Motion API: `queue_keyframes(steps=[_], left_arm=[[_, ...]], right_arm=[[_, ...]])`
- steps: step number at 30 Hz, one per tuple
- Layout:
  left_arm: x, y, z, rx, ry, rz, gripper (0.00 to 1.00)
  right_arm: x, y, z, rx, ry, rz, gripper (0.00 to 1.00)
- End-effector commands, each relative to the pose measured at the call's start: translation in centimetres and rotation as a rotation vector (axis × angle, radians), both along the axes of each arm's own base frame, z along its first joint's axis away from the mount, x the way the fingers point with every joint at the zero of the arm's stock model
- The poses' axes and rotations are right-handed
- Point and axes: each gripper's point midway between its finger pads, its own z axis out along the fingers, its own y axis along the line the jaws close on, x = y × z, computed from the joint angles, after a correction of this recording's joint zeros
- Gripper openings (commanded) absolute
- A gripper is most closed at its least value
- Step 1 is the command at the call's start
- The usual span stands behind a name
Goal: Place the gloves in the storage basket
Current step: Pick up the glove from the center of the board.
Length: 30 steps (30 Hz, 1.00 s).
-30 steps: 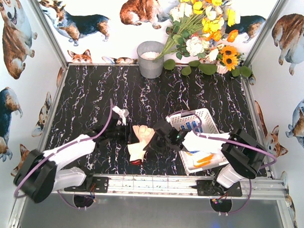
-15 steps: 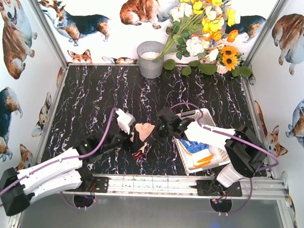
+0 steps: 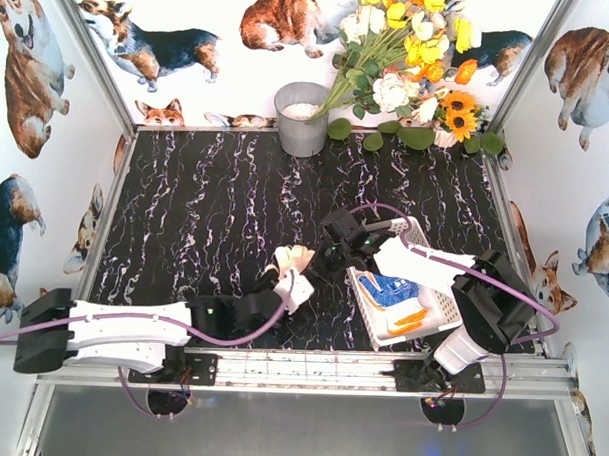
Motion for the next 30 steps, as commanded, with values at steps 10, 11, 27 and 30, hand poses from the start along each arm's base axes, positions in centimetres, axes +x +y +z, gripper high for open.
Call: queue_keyframes(steps=[10, 11, 27, 30], left_arm=[[0.8, -1.5, -0.3, 0.143, -0.114, -0.005, 0.5], [0.7, -1.6, -0.3, 0.145, -0.113, -0.009, 0.49], [1.1, -1.4, 0.2, 0.153, -0.105, 0.07, 0.0], [0.9, -1.7, 1.2, 0.097, -0.065, 0.084, 0.0]], right_arm=[[1.1, 0.9, 2.7, 0.083, -0.036, 0.016, 0.0], [1.2, 0.9, 2.8, 0.085, -0.038, 0.014, 0.0], [1.5, 0.8, 3.5, 0.127, -0.077, 0.032, 0.0], [1.6, 0.6, 3.6, 0.126, -0.097, 0.033, 0.23]])
